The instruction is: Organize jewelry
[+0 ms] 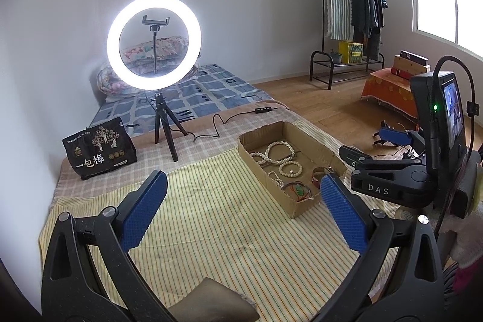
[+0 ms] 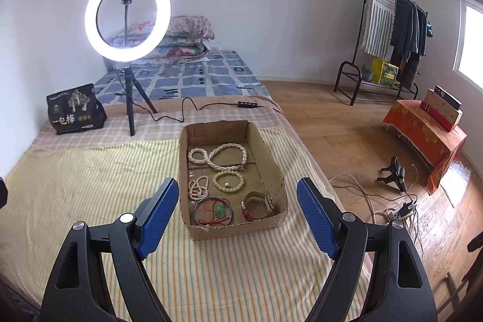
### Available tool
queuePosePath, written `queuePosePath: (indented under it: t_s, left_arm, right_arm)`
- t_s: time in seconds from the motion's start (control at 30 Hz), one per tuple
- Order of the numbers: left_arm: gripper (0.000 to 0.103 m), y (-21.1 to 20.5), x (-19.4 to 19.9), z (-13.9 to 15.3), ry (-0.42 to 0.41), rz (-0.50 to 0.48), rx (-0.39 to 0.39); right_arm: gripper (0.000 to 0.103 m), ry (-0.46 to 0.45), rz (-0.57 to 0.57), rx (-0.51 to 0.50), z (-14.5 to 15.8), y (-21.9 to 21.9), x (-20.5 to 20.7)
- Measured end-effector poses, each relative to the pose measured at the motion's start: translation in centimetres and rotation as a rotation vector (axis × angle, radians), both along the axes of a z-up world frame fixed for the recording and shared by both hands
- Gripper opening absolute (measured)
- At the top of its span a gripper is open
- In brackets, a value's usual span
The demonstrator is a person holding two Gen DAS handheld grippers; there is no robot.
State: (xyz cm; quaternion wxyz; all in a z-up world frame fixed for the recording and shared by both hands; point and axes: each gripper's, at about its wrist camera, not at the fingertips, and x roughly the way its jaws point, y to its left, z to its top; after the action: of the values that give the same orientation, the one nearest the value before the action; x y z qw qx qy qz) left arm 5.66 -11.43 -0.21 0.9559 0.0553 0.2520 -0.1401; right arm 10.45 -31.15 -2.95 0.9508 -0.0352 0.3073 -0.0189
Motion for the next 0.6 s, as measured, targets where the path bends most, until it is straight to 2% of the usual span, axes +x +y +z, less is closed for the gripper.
queuePosePath:
  t_s: [0.6]
  left_arm:
    - [0.103,-0.08,-0.13,-0.31,0.008,0.003,0.012]
  right_arm:
    - [0.081,0.0,-0.001,-0.005,-0.08,-0.04,-0.13]
